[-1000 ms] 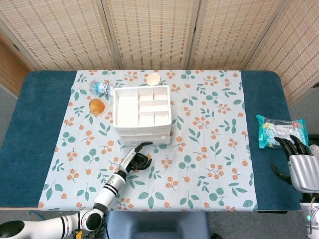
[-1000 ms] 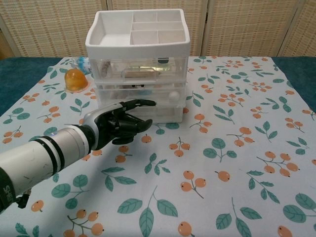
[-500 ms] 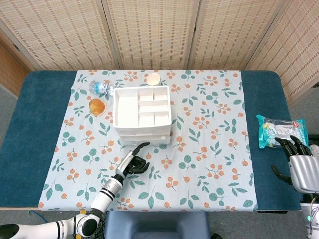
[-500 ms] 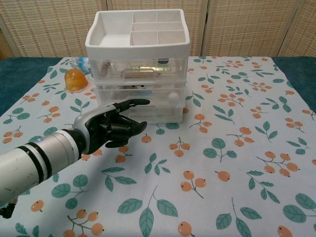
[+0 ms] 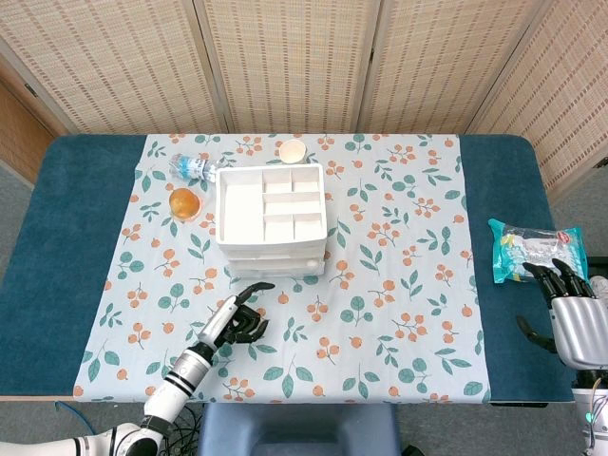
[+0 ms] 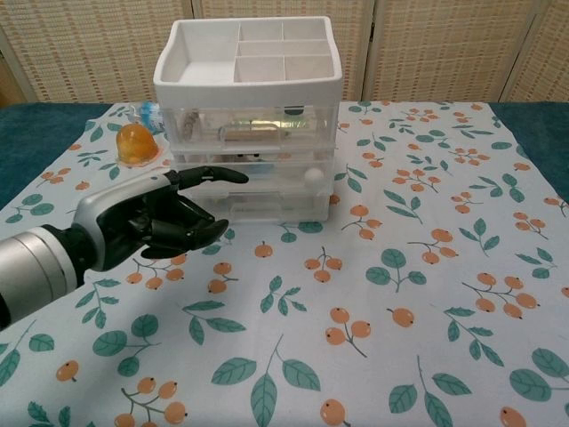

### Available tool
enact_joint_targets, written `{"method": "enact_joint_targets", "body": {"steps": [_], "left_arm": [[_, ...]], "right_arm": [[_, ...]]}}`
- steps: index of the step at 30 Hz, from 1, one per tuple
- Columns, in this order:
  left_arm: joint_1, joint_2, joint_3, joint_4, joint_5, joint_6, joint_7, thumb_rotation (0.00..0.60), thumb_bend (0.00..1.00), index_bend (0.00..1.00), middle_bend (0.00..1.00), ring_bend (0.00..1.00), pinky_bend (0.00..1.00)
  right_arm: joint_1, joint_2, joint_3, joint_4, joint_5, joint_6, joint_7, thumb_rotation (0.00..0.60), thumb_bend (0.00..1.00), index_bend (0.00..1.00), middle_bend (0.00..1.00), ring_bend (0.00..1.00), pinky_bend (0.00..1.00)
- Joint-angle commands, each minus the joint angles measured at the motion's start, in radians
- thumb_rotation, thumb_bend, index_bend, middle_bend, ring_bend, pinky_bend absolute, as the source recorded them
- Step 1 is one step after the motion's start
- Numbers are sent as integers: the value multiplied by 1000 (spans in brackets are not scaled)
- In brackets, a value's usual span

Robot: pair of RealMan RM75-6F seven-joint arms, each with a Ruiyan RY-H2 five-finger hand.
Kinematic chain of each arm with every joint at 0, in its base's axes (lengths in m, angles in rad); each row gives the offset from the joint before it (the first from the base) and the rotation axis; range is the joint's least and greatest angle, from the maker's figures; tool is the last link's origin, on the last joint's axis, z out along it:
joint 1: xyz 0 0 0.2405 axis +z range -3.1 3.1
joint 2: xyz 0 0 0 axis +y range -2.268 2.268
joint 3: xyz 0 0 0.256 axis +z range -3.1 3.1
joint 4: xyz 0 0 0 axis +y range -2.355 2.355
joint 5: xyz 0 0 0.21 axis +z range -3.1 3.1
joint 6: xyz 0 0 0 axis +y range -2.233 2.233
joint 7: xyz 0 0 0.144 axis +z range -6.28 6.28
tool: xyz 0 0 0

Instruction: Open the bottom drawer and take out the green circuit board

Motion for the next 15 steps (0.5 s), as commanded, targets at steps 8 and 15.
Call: {"method": "enact_joint_targets", "body": {"steps": [8,15], "left_arm": [[-63,73,-25,-22,-30,17,298,600,450,166,908,985,1000],[-84,58,-41,-13,-89,34,388,600,450,145,908,985,1000]], "right_arm": [[-2,-10,-1,15,-9,6,19,600,289,138,223,129,207],[-4,-12,-2,23,-11,8,28,600,289,138,223,129,207]]}}
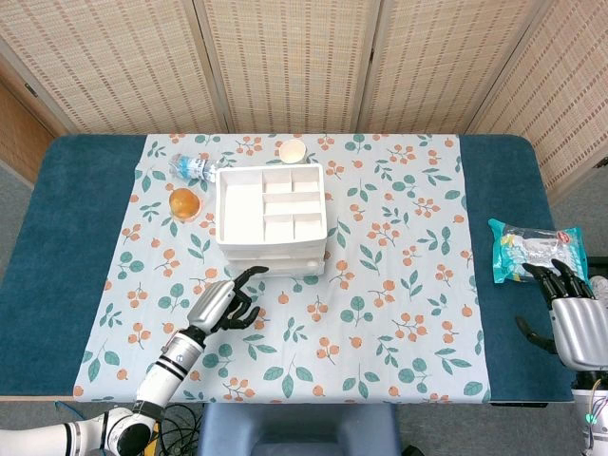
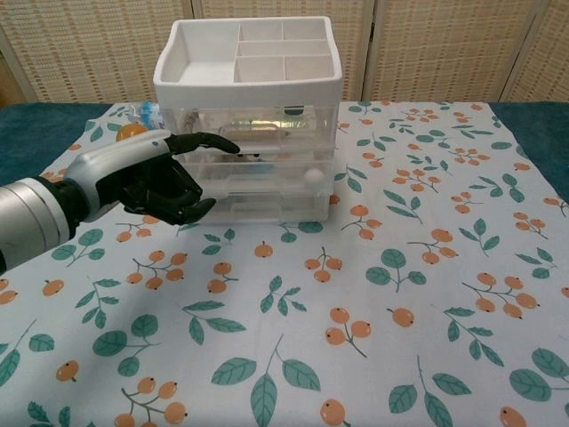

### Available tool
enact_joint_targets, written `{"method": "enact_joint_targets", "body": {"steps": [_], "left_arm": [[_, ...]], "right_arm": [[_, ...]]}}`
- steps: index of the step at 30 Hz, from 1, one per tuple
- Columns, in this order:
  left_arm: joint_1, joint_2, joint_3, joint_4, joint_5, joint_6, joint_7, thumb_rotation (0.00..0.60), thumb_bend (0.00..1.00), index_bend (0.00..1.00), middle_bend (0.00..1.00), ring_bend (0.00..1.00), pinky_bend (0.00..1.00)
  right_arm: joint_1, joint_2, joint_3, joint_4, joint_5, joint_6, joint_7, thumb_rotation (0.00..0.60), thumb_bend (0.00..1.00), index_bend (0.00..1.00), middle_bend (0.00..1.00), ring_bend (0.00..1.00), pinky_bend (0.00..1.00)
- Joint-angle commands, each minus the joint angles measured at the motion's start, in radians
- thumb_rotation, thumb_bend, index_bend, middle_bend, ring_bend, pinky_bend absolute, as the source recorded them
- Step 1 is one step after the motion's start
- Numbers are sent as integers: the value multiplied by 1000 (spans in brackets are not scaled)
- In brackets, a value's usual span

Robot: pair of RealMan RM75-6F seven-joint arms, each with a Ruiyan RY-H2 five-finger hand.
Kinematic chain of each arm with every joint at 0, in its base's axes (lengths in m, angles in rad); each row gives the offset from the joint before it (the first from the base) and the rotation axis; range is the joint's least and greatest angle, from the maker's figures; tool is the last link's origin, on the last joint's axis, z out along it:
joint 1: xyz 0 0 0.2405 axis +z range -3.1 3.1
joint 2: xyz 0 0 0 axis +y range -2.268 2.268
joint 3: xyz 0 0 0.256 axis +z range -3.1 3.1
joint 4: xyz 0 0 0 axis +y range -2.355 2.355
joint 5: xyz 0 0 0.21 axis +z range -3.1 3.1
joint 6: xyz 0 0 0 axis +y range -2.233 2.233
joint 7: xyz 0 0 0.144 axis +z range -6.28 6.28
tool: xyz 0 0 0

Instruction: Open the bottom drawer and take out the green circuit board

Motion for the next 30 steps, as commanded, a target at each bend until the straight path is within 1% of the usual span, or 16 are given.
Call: {"method": "enact_joint_targets", "body": {"steps": [1,5,25,30], "left_arm": [[-13,-8,-9,7,-31,10,39,600,451,144,908,985,1000],[-26,-10,-11,11,-62,-3,61,600,450,144,908,984,1000],[-76,-24,-12,52,-147,-38,129,600,451,147,908,982,1000],[-86,-23,-12,55,-155,-49,126,600,450,197,908,982,1000]], "right_arm": [[-1,-1,0,3,1,0,3,600,289,138,223,129,207],[-1,-2,1,8,1,1,9,600,289,138,223,129,207],[-3,-8,2,25,12,-5,24,600,289,138,223,129,207],[-3,-9,4,30,16,-7,29,600,289,138,223,129,207]]}}
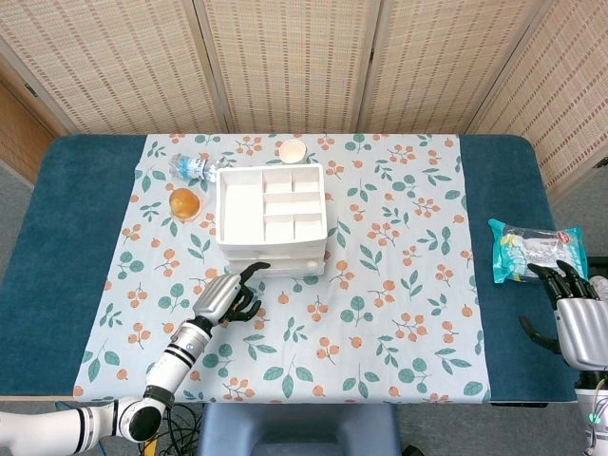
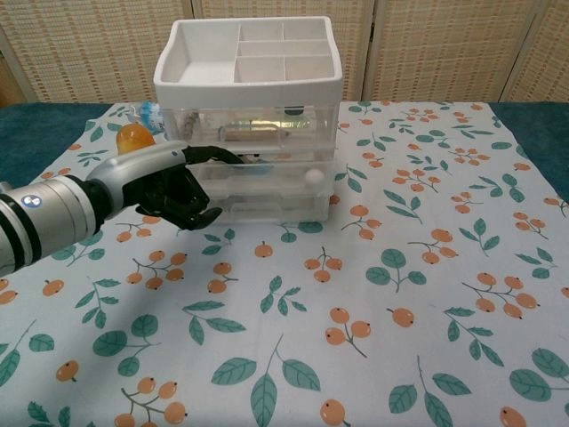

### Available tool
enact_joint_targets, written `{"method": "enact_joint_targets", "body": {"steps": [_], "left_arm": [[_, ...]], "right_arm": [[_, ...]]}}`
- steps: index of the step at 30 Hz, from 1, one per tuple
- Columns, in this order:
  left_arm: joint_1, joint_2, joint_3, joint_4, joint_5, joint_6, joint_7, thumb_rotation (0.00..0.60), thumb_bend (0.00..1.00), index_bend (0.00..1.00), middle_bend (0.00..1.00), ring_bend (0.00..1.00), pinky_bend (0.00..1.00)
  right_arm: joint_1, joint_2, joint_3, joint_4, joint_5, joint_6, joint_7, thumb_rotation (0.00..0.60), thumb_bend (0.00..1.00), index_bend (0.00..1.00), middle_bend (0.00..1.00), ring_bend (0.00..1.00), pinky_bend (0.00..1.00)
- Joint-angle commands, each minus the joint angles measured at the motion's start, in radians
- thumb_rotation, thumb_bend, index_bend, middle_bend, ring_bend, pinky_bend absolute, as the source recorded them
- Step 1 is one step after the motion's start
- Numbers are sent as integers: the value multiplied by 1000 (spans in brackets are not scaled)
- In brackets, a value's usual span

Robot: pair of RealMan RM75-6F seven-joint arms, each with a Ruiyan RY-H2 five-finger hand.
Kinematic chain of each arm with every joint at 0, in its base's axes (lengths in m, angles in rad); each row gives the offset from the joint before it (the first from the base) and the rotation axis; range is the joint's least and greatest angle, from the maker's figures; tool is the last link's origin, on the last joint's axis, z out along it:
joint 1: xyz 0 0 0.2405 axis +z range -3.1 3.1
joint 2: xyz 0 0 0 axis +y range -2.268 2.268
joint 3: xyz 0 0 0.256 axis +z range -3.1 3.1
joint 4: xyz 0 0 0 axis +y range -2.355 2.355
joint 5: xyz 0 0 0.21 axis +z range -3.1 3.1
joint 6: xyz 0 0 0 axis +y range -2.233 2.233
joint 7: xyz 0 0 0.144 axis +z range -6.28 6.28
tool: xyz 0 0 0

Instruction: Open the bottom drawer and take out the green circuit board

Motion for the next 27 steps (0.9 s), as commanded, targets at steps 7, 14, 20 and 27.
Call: {"method": "enact_joint_targets", "body": {"steps": [7,14,20,27], "left_arm": [[-2,15,8,-11,12,-7,-22,600,451,267,908,982,1000],[3,39,22,-36,33,-14,-50,600,451,290,908,982,1000],[10,59,36,-68,54,-12,-64,600,451,299,908,982,1000],[18,77,55,-99,80,-6,-75,600,451,310,908,982,1000]], "right_arm": [[2,-3,1,5,3,-5,5,600,289,138,223,129,207],[3,-5,1,5,4,-8,2,600,289,138,223,129,207],[5,-4,1,-1,3,-9,-6,600,289,138,223,129,207],[4,-1,1,-10,4,-7,-15,600,289,138,223,129,207]]}}
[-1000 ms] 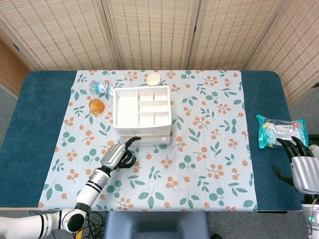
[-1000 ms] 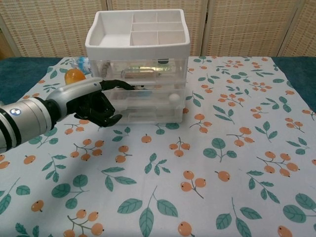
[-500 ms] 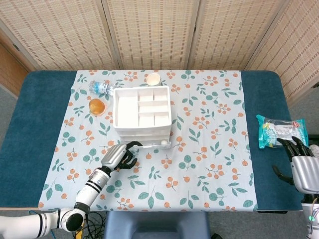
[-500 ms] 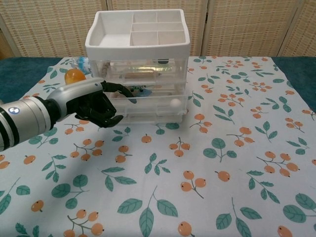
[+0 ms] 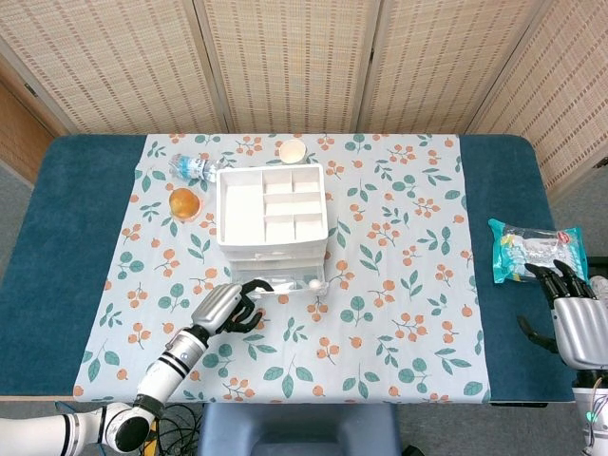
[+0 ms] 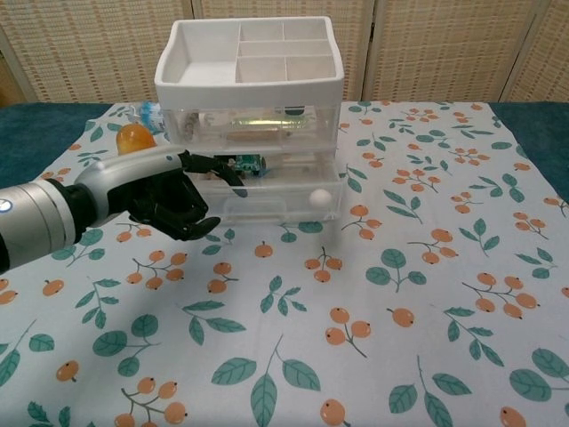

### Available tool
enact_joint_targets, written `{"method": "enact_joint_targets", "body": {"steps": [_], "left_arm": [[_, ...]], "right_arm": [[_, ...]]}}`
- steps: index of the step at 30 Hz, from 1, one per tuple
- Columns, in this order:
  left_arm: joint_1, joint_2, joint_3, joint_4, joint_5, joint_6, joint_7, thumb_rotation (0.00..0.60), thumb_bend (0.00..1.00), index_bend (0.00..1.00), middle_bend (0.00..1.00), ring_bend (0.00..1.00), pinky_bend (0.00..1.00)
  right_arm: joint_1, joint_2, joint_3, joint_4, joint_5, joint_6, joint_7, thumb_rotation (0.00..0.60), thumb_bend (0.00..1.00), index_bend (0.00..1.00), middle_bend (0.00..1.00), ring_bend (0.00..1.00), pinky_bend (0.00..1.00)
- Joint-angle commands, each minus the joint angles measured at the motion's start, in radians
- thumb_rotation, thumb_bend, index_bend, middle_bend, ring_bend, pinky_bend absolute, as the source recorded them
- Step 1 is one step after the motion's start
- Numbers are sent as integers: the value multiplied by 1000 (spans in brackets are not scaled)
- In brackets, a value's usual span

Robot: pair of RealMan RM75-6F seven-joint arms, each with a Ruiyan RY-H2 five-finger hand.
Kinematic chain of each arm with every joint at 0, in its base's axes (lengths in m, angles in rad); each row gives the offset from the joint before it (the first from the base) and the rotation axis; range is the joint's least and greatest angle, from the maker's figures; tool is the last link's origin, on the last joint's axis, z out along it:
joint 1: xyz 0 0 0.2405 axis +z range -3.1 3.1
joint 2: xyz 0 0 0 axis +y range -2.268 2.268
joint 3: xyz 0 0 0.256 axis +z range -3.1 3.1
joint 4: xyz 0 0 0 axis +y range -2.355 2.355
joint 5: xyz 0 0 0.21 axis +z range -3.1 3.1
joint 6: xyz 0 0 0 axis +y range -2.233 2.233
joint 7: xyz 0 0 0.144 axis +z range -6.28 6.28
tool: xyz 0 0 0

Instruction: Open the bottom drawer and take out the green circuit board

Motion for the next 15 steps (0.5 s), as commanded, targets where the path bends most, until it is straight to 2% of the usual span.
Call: {"method": "enact_joint_targets", "body": {"steps": [1,15], "left_arm": [[4,6,6,-12,11,4,-8,600,450,310,908,982,1000],[13,25,37,-43,27,6,-9,600,450,311,908,981,1000]], "right_arm": [[0,1,0,-2,1,0,-3,600,289,138,223,129,207],[1,3,1,-6,2,-1,-8,600,289,138,223,129,207]]}}
